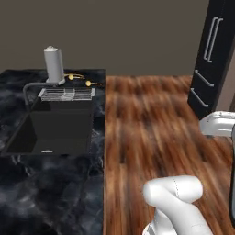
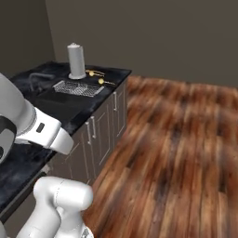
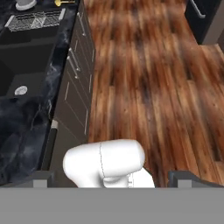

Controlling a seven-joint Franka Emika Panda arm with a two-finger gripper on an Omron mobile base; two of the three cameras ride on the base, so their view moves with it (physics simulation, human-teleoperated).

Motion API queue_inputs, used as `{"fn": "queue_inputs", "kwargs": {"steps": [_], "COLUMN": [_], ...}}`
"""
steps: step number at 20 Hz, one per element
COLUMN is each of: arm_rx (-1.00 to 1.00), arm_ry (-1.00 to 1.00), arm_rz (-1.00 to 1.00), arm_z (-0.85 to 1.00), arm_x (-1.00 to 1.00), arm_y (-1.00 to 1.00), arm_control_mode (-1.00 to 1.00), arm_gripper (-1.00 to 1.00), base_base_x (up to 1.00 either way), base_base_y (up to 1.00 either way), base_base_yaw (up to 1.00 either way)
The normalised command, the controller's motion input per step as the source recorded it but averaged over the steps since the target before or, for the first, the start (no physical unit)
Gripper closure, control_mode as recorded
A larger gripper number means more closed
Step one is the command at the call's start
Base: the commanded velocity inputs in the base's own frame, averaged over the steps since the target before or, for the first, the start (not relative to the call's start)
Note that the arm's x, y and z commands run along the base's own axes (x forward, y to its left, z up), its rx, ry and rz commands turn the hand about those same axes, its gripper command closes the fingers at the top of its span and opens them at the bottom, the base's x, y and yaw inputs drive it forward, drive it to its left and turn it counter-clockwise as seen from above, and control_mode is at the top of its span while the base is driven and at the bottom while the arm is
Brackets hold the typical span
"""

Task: Organize the utensils by type. Pick up the wooden spoons from the counter and place them in the open cabinet. Then pick up the metallic utensils from the counter and place them in the open drawer.

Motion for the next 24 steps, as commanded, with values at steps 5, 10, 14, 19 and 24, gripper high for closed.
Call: {"fn": "queue_inputs", "kwargs": {"steps": [5,10,14,19,24], "arm_rx": [0.00,0.00,0.00,0.00,0.00], "arm_ry": [0.00,0.00,0.00,0.00,0.00], "arm_rz": [0.00,0.00,0.00,0.00,0.00], "arm_z": [0.00,0.00,0.00,0.00,0.00], "arm_x": [0.00,0.00,0.00,0.00,0.00], "arm_y": [0.00,0.00,0.00,0.00,0.00], "arm_control_mode": [1.00,1.00,1.00,1.00,1.00], "arm_gripper": [-1.00,-1.00,-1.00,-1.00,-1.00], "base_base_x": [1.00,1.00,1.00,1.00,0.98], "base_base_y": [-0.32,-0.49,-0.48,-0.61,-0.41], "base_base_yaw": [0.12,0.19,0.19,0.25,0.62]}}
